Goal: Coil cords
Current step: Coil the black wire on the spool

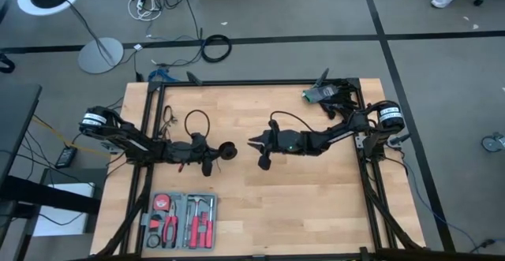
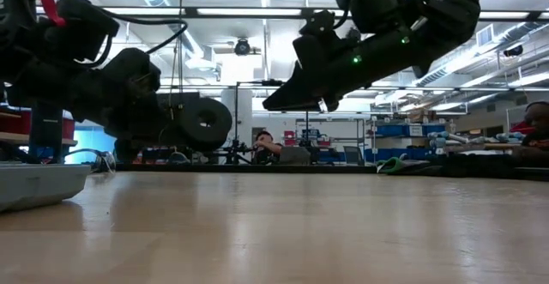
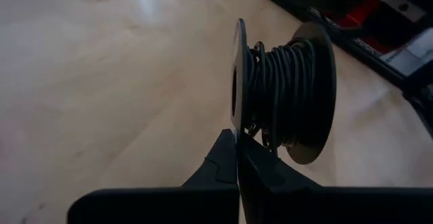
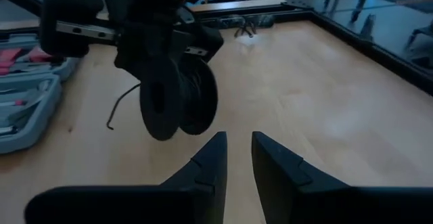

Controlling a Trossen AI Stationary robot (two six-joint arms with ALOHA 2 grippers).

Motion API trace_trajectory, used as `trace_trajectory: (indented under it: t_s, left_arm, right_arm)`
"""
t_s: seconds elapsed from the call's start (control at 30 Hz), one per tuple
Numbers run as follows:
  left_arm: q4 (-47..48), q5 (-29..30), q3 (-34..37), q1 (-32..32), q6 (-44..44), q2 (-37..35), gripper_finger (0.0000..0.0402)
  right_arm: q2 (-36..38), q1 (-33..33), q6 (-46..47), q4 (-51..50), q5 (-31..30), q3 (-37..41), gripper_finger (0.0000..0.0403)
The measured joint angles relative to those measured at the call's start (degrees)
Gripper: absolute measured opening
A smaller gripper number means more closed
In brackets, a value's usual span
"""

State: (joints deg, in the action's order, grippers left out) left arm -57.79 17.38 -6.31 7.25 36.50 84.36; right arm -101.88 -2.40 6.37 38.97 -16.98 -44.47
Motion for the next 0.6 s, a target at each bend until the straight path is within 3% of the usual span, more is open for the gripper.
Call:
trace_trajectory:
  t_s: [0.33, 0.6]
  left_arm:
    - [2.1, 2.8, -4.4, -3.3, 0.1, 0.0, 0.0006]
    - [25.3, -1.8, -16.8, -8.0, -0.2, 0.0, 0.0047]
  right_arm:
    - [0.0, 0.3, 0.0, 0.4, 2.9, 0.0, 0.0068]
    - [0.0, 0.5, -0.4, 0.4, 2.9, 0.0, 0.0068]
